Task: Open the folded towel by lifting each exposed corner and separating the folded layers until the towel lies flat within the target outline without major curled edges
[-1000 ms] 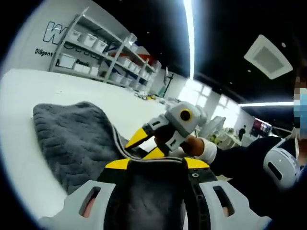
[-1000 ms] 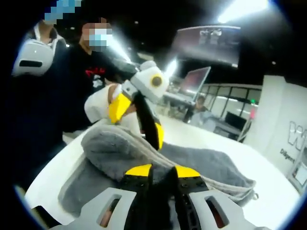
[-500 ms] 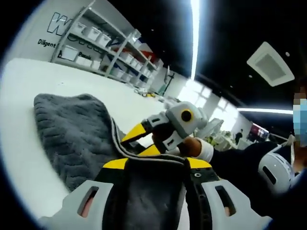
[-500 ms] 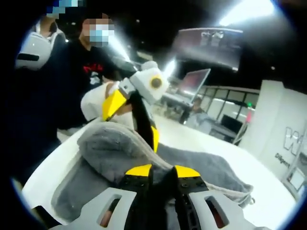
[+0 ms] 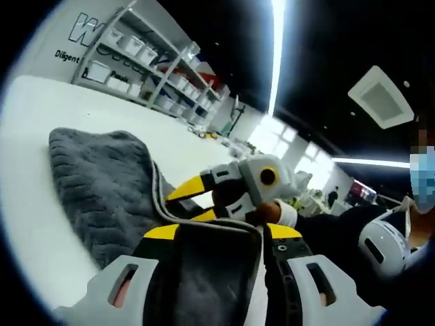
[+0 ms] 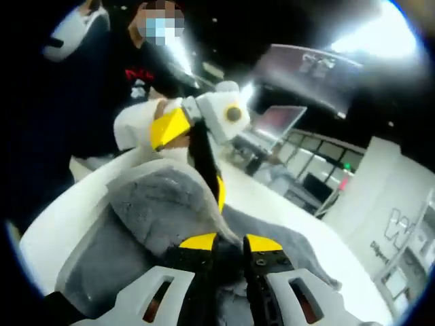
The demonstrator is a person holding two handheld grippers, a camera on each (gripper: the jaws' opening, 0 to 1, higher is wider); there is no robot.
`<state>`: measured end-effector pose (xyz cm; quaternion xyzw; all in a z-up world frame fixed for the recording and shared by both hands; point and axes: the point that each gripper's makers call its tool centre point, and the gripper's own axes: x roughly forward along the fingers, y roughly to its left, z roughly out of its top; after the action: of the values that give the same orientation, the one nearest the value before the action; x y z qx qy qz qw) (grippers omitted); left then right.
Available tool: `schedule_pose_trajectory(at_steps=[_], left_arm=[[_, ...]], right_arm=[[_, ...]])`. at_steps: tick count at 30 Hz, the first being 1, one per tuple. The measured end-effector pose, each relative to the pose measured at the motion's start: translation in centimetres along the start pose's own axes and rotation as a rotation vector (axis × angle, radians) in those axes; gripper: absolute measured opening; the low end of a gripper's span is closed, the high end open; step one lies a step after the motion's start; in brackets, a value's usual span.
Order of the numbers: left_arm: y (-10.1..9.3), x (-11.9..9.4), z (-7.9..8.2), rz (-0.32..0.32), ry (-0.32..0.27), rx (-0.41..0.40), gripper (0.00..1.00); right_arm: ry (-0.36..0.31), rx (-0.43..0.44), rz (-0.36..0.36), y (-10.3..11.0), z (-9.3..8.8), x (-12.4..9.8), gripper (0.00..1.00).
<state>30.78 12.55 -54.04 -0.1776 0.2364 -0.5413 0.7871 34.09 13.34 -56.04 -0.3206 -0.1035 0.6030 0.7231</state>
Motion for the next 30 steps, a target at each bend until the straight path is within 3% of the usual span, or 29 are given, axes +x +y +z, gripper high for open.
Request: schedule_pose_trajectory(at_steps=[3, 7, 15, 22, 30], left_arm=[[0.4, -0.3, 0.1, -0.002, -0.003, -0.020, 0.46], [0.4, -0.4, -0.1, 0.006, -0.002, -0.035, 0.45], [-0.1, -0.6, 0.0, -0.012, -0.029, -0.048, 0.45], [-0.7, -0.5, -0.4, -0.035, -0.035, -0.069, 0.42], [-0.3, -1.0, -0.8, -0.059, -0.050, -0.130, 0.42]], right_arm=[[0.007, -0.055, -0.013, 0.3, 0.2, 0.2, 0.10], [0.001, -0.067, -0.014, 0.2, 0.4, 0.3, 0.09], [-0.119, 0.038, -0.035, -0.6, 2.8, -0.3, 0.10], [-0.090, 0.014, -0.027, 0.1, 2.6, 0.6, 0.10], [-0.029, -0.193, -0.078, 0.7, 2.8, 1.4, 0.09]])
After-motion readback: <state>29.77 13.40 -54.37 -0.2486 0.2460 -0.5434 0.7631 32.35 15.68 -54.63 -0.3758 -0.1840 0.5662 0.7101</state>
